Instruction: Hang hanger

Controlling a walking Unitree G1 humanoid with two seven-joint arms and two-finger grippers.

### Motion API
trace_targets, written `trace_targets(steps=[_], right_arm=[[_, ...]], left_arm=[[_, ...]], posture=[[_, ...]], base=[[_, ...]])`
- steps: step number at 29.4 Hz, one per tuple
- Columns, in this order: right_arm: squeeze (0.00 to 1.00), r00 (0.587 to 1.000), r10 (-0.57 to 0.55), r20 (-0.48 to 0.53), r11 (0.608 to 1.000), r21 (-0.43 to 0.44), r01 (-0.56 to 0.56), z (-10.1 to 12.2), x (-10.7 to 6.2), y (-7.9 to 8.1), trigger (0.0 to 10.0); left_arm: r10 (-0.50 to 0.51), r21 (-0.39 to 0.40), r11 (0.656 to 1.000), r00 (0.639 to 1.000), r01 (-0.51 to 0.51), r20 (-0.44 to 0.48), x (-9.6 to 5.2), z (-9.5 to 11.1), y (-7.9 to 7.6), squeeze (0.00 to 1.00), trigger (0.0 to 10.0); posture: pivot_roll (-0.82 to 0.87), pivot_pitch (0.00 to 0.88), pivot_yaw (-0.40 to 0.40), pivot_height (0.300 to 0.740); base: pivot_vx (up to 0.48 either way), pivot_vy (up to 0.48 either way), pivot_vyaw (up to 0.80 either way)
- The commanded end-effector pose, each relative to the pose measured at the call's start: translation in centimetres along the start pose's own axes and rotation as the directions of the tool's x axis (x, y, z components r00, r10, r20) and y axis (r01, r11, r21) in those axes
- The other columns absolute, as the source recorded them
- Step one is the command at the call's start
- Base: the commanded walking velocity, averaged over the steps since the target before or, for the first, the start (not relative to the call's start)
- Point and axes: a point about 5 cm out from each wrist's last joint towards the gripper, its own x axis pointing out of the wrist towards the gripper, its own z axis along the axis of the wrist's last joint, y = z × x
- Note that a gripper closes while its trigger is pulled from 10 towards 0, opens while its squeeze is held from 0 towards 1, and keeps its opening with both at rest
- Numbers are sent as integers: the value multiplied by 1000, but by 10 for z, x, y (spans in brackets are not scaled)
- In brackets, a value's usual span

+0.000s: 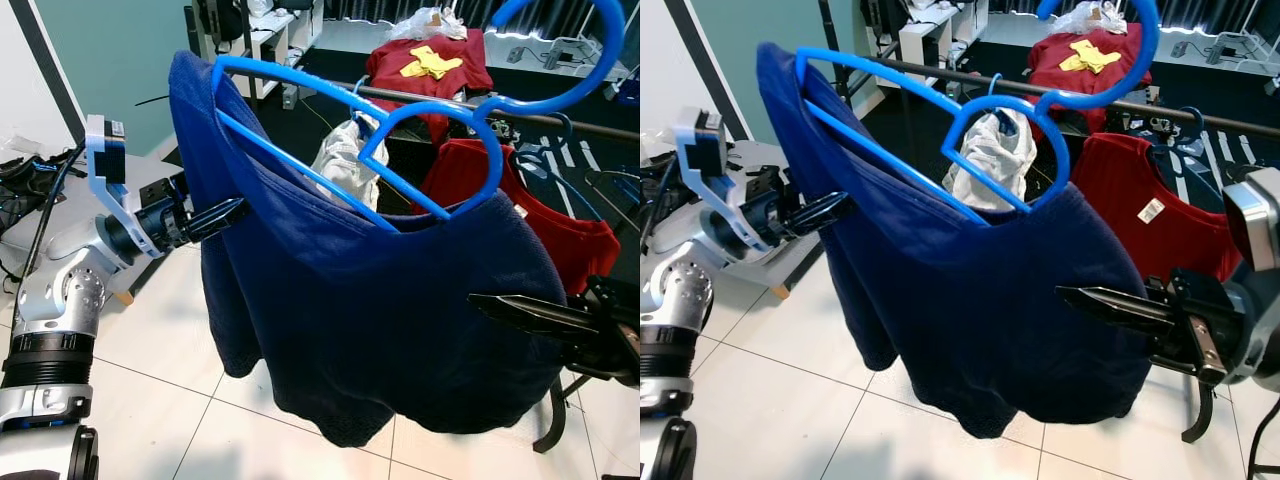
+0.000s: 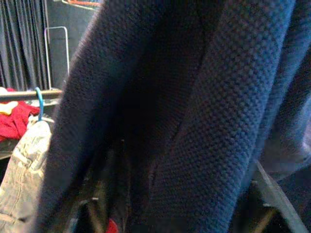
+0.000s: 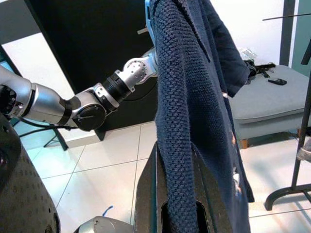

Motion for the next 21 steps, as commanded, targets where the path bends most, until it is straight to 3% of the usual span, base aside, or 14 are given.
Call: trace_targets(steps=[1, 3, 8, 17, 21], right_arm=[[0, 1000, -9, -11, 1000, -29, 9, 2, -2, 2, 0], [0, 1000, -9, -11, 1000, -29, 9, 2, -2, 2, 0], [0, 996, -75, -58, 997, -25, 73, -4, -6, -4, 0], [0, 988, -111, -110, 994, -27, 108, -9, -8, -6, 0], [0, 969, -121, -214, 993, -19, 120, -20, -10, -5, 0]], left_arm=[[34, 45, 998, 999, -34, 15, -11, 17, 8, 0, 0], [34, 45, 998, 999, -34, 15, -11, 17, 8, 0, 0], [121, 112, 986, 992, -125, 41, -28, 38, 22, 0, 0], [144, 123, 981, 988, -149, 54, -32, 42, 23, 0, 0], [170, 131, 975, 983, -177, 65, -33, 44, 26, 0, 0]], posture=[[-47, 80, 7, 740], [-47, 80, 7, 740], [-42, 82, 3, 740], [-42, 84, 4, 740], [-46, 84, 7, 740]], base=[[0, 0, 0], [0, 0, 0], [0, 0, 0], [0, 0, 0], [0, 0, 0]])
